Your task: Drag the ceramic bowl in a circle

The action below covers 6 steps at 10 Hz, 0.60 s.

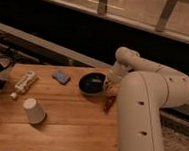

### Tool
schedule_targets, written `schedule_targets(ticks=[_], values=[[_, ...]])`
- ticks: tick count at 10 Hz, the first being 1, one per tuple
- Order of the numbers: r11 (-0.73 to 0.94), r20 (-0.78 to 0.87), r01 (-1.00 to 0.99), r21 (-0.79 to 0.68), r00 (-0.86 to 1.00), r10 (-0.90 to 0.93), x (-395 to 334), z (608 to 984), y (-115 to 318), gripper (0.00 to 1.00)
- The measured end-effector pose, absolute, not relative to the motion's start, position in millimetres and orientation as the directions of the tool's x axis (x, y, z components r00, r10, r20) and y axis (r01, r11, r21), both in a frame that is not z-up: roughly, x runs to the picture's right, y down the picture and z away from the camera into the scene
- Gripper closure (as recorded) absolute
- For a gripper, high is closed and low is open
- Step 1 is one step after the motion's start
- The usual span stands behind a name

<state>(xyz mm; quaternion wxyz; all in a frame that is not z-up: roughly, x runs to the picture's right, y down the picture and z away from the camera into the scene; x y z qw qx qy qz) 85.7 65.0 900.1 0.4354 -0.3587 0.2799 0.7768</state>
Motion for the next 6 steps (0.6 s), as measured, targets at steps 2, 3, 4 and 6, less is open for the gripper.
schedule_targets(ticks=[2, 3, 4, 6], values=[[-0.423, -0.807, -0.902, 0.085, -0.311, 0.502, 57.5, 901.4, 61.5, 0.99], [-0.400, -0.812, -0.914, 0.073, -0.287, 0.507, 33.7, 903.6, 56.9, 0.99], [-0.381, -0.815, -0.922, 0.064, -0.269, 0.514, 19.2, 903.9, 55.7, 0.99], [-0.319, -0.820, -0.947, 0.035, -0.210, 0.532, -15.9, 902.5, 57.9, 0.99]])
